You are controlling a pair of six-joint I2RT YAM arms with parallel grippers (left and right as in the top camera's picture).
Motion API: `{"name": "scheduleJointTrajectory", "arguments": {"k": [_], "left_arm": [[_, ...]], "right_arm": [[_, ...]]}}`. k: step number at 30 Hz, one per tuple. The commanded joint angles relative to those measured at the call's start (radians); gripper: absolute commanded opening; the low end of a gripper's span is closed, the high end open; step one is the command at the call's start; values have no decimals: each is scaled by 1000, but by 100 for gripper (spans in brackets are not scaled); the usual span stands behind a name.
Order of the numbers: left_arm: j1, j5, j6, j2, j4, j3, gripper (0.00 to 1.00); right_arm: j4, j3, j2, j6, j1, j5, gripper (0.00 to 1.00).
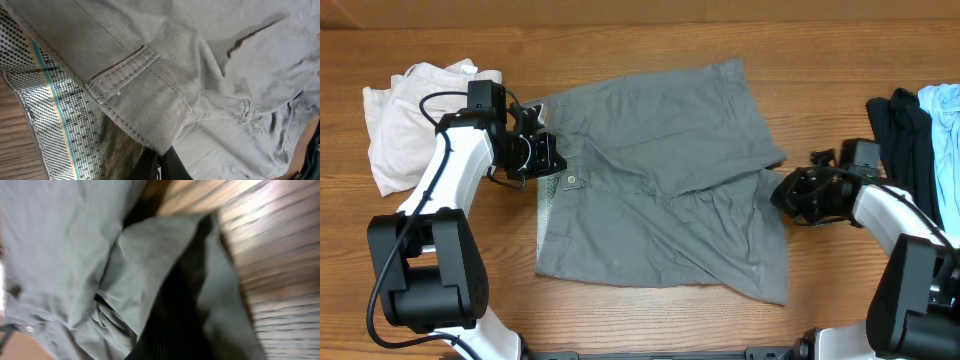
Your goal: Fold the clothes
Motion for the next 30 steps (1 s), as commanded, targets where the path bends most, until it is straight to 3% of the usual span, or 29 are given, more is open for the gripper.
{"name": "scheduleJointTrajectory", "arguments": {"k": [1,7,23,30], "left_arm": [[6,23,31,-31,3,26,4],[6,23,34,-31,0,26,4],[6,21,34,-31,-20,30,4],[57,-64,30,-31,-113,98,4]], "right_arm": [[-4,6,-9,19,27,108,4],[-20,-8,-8,56,8,214,4],[5,-8,163,113,5,244,4],[-25,-8,163,151,-23,288,4]]}}
